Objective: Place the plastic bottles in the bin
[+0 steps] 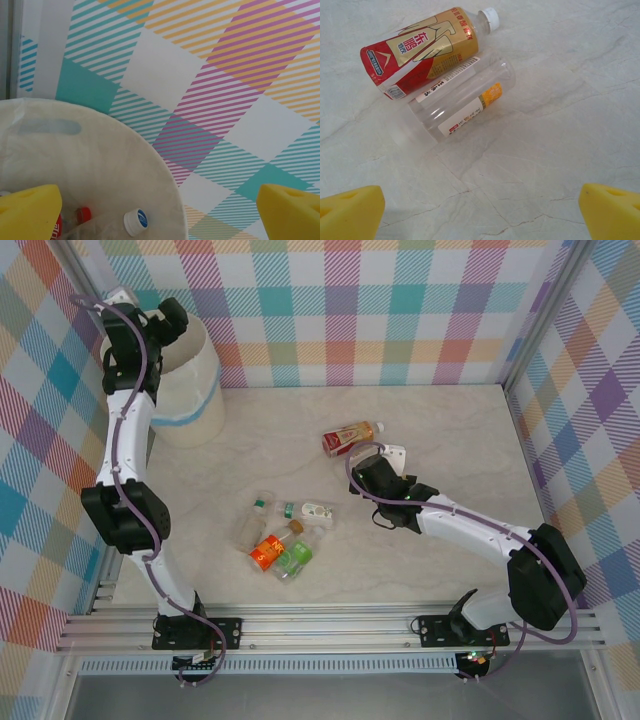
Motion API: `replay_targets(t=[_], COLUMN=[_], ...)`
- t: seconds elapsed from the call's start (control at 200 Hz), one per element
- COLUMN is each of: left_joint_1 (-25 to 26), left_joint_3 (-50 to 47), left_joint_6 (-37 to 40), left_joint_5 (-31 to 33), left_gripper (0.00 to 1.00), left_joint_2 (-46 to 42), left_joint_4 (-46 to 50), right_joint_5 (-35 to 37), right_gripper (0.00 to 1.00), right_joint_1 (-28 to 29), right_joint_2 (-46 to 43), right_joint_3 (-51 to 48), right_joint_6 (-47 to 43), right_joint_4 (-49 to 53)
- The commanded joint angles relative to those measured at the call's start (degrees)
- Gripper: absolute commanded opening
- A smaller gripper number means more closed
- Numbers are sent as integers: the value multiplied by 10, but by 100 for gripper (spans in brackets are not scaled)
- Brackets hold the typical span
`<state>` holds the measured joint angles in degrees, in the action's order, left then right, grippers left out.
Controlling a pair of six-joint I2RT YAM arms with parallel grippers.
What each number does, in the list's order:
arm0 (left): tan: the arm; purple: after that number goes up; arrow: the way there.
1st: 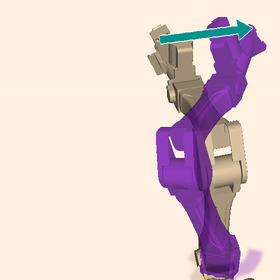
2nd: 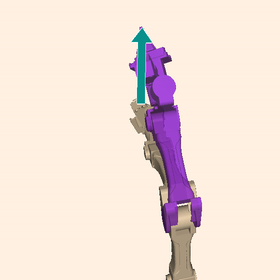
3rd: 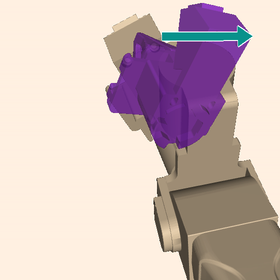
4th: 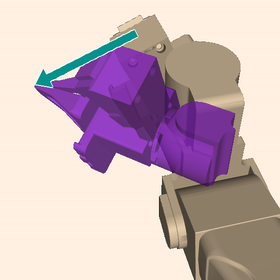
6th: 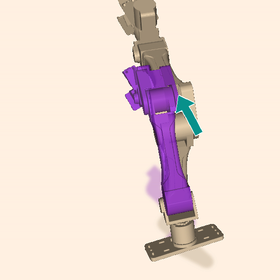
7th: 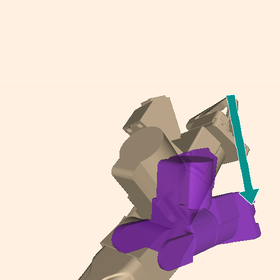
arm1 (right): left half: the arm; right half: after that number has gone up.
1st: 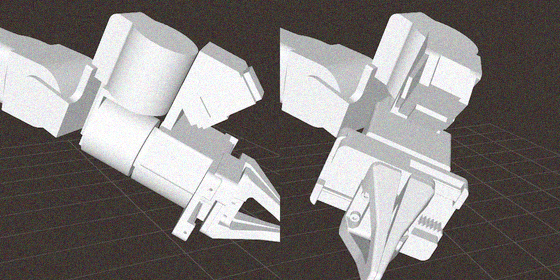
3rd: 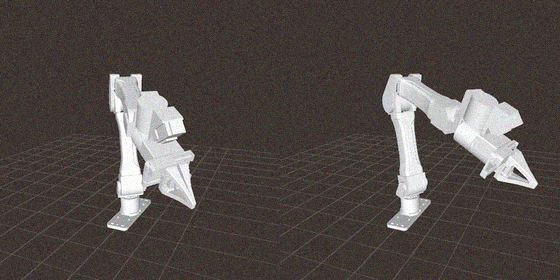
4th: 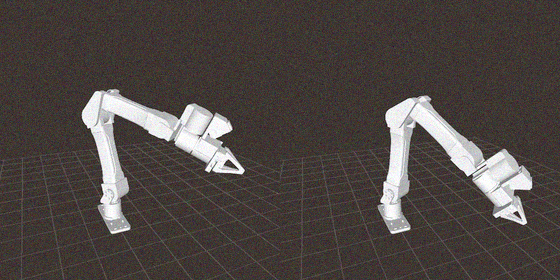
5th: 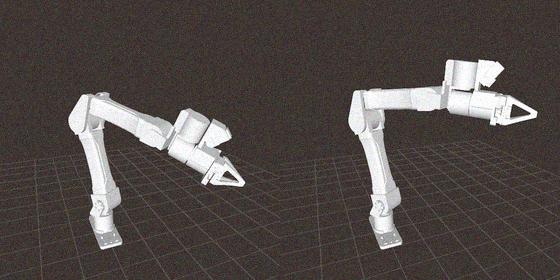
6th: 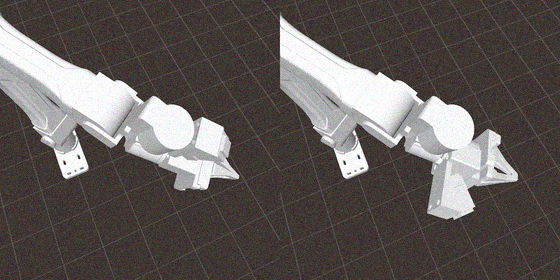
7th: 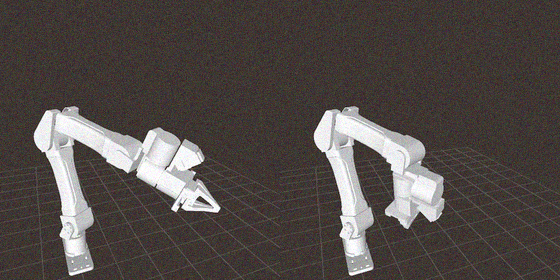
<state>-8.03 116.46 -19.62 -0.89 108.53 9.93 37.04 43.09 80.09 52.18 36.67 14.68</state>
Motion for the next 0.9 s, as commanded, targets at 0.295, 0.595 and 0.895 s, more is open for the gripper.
replay_targets(t=[0.295,0.595,0.895], left_joint_1=[47,101,117], left_joint_3=[-121,-179,-354], left_joint_6=[-24,-32,-143], left_joint_5=[-11,29,87], left_gripper=[100,100,100], left_joint_2=[-118,-169,-259], left_joint_4=[-34,-37,-93], right_joint_5=[-4,-39,-175], right_gripper=[100,100,100], right_joint_1=[-1,0,-1], right_joint_2=[-30,-90,-133], right_joint_3=[-19,-90,-136], right_joint_6=[5,-16,-78], right_joint_4=[-19,-122,-239])
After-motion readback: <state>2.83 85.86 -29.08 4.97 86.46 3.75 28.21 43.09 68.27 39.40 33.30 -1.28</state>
